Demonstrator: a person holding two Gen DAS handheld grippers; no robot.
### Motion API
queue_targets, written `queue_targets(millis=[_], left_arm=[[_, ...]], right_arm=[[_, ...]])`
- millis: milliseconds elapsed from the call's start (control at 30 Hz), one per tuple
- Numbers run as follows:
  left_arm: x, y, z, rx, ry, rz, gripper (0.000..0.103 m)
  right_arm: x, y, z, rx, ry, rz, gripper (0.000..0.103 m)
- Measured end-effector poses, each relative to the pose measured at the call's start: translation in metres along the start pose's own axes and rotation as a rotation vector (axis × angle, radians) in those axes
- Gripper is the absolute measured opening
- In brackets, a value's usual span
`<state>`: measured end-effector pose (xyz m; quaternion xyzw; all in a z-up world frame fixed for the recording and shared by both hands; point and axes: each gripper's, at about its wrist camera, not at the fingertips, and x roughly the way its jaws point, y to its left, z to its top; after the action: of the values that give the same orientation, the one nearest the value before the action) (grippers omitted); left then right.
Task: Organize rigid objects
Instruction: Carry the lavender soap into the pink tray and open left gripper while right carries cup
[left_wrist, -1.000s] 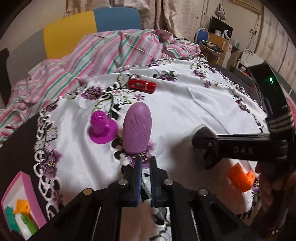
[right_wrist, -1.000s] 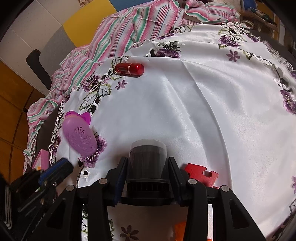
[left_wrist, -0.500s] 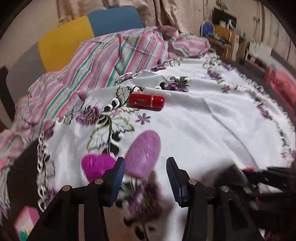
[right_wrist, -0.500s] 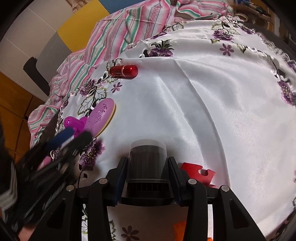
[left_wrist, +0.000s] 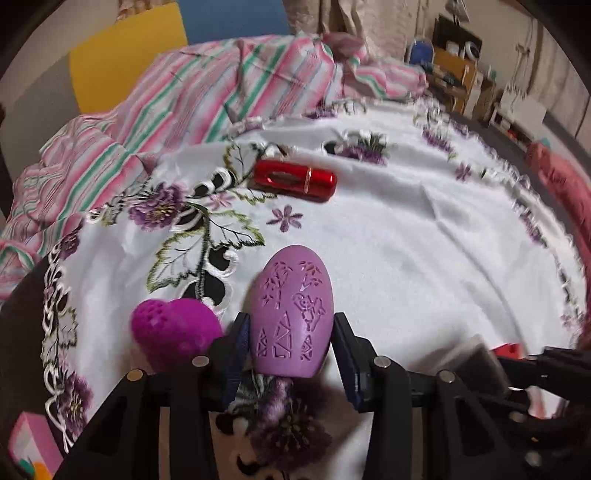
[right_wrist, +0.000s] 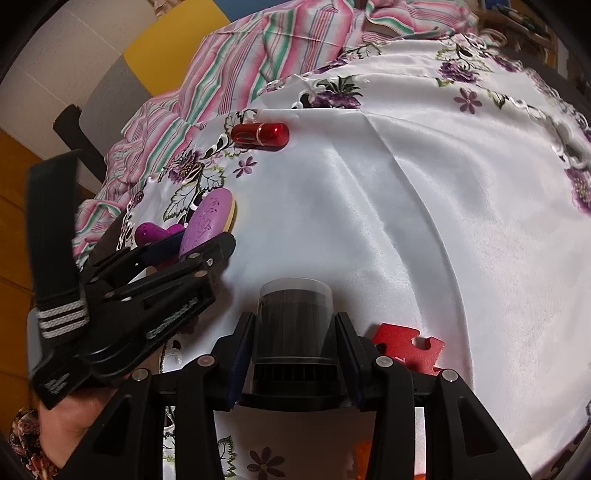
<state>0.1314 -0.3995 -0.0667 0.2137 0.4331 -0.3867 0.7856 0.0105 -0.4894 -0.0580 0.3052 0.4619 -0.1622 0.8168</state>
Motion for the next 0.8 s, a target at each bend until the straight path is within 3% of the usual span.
queue_targets(millis=[333, 800], left_arm=[[-0.072, 0.021, -0.039, -0.12, -0.121, -0.051, 0.044], [-0.163, 0.067, -0.151, -0.339, -0.236, -0.04, 0.044]], right_arm=[[-0.005, 0.01, 0.0, -0.063, -0.038, -0.02, 0.044], [-0.011, 0.03, -0.007, -0.165, -0.065, -0.003, 0.044]])
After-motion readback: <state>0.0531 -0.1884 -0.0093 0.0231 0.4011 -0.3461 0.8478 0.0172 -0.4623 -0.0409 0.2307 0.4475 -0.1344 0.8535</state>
